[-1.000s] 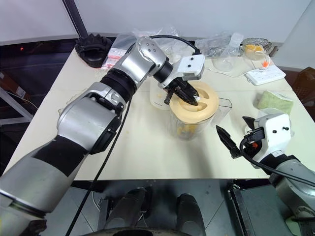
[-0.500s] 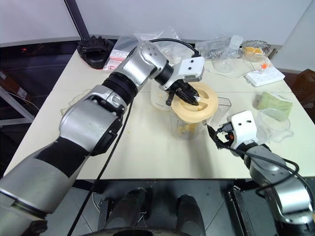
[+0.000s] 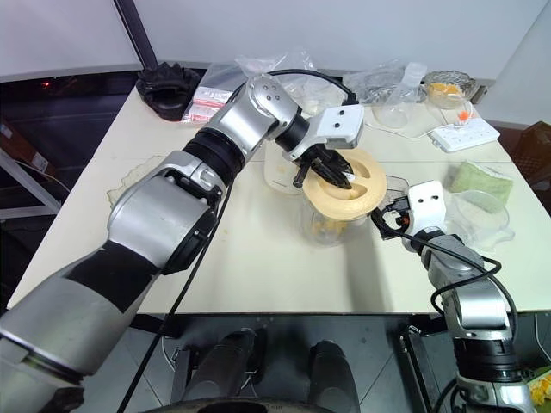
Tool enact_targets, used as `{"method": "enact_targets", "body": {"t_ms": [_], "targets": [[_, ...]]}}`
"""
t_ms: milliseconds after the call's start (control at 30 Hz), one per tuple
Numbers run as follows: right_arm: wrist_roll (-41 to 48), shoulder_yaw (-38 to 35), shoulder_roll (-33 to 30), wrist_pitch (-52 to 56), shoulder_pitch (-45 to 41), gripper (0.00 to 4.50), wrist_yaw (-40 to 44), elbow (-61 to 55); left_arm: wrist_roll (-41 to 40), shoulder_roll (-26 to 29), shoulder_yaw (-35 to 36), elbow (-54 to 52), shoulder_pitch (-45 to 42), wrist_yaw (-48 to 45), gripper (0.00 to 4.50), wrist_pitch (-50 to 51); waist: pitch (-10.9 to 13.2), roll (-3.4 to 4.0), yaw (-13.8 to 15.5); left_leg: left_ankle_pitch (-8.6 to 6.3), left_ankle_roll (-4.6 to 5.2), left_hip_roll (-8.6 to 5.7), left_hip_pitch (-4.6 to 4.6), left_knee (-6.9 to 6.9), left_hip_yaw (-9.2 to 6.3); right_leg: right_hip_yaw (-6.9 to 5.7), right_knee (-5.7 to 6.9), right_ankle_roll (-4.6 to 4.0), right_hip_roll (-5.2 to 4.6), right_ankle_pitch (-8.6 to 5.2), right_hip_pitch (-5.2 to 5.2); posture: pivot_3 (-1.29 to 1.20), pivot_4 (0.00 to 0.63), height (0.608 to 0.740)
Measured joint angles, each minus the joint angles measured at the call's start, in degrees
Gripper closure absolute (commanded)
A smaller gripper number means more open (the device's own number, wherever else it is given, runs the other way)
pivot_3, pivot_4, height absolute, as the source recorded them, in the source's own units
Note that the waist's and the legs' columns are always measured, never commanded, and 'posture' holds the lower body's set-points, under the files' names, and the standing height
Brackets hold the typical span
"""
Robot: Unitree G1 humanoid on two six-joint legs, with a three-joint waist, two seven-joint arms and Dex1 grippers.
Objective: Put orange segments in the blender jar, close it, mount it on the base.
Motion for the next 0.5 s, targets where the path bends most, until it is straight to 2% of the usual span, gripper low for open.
{"method": "enact_targets", "body": {"t_ms": [67, 233, 500], "targets": [[-0.03, 0.04, 0.64, -0.40, -0.22, 0.86, 0.77, 0.55, 0.02, 0.02, 0.00, -0.13, 0.09, -0.02, 4.23, -0.03, 0.00, 0.00, 0.02, 0.00, 0.00, -0.01, 0.00, 0.00, 0.00, 0.00, 0.01, 0.00, 0.00, 0.00, 0.00, 0.00, 0.150, 0.740], [0.43, -0.05, 2.28, -0.98, -0.36, 3.50, 2.07, 0.58, 0.11, 0.11, 0.04, -0.39, 0.38, -0.53, 4.23, 0.18, -0.02, 0.04, -0.01, -0.02, -0.03, -0.01, 0.00, 0.02, -0.01, 0.00, 0.02, 0.00, 0.00, 0.00, 0.01, 0.00, 0.150, 0.740], [0.30, -0.12, 2.61, -0.91, -0.12, 3.57, 1.38, 0.52, -0.30, -0.19, 2.16, -1.28, 2.81, 0.52, 4.23, 1.82, -0.13, 0.21, 0.11, -0.13, -0.05, -0.04, 0.62, -0.13, -0.10, -0.02, -0.45, -0.13, -0.08, -0.13, 0.55, 0.00, 0.150, 0.740]]}}
